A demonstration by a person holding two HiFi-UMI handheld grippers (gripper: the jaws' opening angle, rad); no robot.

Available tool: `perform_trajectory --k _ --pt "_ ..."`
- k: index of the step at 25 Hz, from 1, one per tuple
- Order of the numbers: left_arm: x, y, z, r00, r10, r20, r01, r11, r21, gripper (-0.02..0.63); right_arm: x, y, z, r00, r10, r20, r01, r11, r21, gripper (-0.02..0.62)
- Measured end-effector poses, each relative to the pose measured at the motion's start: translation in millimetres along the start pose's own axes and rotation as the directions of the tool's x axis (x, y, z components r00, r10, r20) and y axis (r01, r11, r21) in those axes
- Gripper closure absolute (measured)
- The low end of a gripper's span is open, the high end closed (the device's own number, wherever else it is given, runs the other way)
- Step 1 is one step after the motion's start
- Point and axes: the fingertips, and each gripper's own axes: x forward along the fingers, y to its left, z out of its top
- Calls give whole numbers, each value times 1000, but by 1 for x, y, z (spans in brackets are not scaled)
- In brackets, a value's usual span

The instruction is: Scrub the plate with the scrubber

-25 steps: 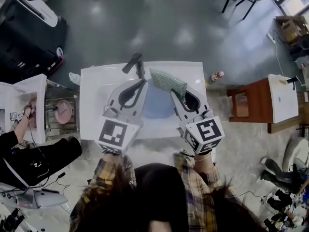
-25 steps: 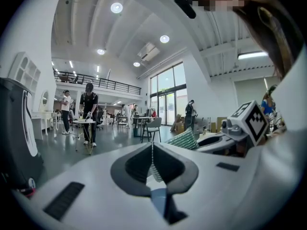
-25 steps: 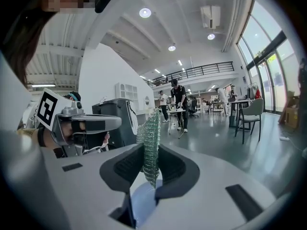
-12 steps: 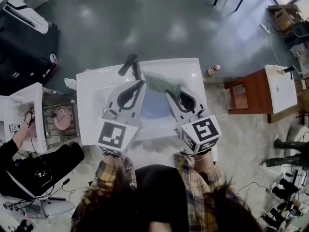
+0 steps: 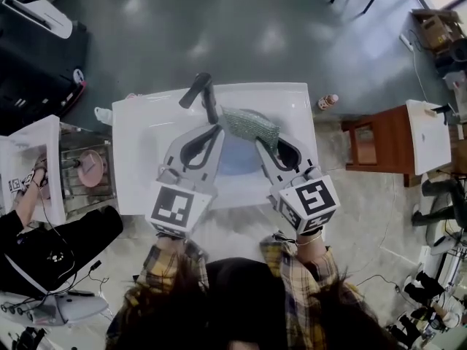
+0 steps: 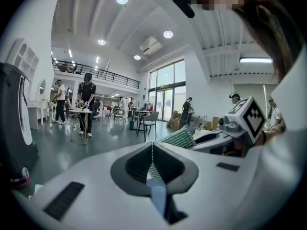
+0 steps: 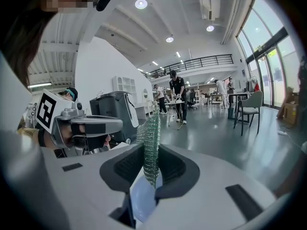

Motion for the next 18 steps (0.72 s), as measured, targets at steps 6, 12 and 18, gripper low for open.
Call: perform_trajectory --k 6,12,18 --pt "3 3 -33 999 15 -41 -17 999 -47 586 7 -6 -23 999 10 -42 -9 1000 28 499" --pt "3 4 -65 996 19 -81 -25 998 -65 586 15 -5 -39 997 26 -69 -24 999 30 499" --pt "11 3 -95 994 12 -113 -21 997 -79 586 21 -11 -58 995 22 -93 -16 998 58 499"
